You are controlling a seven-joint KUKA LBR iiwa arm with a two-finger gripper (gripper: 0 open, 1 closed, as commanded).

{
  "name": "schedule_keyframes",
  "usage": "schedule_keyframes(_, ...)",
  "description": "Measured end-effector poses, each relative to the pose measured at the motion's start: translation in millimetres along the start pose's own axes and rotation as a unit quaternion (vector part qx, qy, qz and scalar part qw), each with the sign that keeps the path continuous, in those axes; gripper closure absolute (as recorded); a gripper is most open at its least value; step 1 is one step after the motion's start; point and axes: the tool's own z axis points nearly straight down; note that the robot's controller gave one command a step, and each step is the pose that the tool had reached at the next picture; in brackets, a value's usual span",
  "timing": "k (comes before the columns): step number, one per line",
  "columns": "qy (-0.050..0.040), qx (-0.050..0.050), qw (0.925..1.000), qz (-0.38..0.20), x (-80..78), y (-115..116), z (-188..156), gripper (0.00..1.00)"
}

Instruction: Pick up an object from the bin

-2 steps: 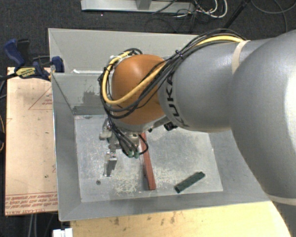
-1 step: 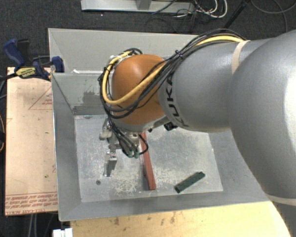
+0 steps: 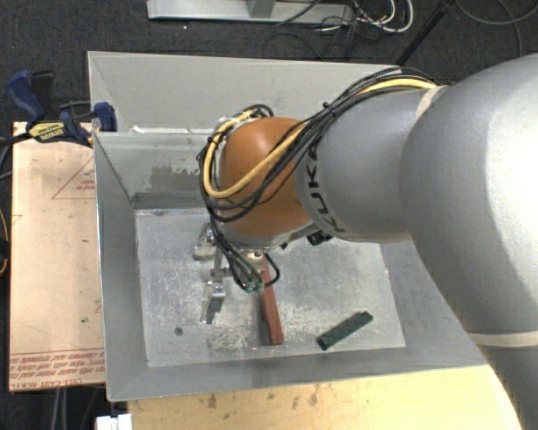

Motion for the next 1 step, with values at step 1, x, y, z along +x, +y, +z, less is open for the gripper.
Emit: schedule_keyframes(1, 0.0086, 0.002, 0.999, -0.044, -23.6, -63.8, -5.9, 0.0)
